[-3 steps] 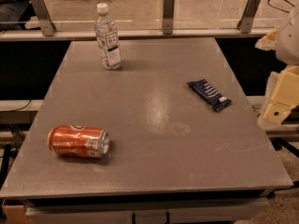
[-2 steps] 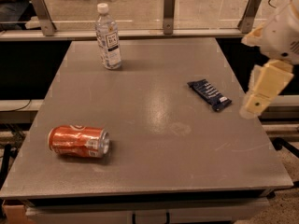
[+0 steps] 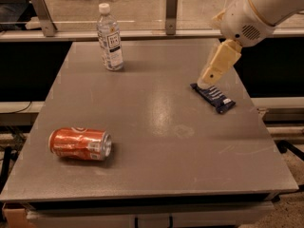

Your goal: Knock blue plastic bottle over

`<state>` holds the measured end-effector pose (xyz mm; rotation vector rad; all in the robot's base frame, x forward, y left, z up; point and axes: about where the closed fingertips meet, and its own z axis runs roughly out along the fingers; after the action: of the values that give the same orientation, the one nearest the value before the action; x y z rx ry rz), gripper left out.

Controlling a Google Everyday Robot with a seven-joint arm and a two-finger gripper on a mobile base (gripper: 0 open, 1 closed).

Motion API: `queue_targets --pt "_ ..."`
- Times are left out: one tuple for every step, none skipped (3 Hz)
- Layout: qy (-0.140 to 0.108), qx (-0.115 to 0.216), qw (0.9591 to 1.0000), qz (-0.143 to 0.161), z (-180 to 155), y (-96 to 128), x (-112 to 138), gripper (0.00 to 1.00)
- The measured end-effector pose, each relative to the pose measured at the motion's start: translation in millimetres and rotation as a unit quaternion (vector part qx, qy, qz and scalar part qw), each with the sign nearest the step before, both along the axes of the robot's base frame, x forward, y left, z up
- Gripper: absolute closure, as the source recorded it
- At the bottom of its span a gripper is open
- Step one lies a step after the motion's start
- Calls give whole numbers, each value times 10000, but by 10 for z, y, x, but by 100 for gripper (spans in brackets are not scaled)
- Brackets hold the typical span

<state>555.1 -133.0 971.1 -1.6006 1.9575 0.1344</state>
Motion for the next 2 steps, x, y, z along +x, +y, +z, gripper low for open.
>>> queue_targets --pt "-228 597 9979 75 137 395 341 0" --pt "-228 597 9979 75 137 396 341 0"
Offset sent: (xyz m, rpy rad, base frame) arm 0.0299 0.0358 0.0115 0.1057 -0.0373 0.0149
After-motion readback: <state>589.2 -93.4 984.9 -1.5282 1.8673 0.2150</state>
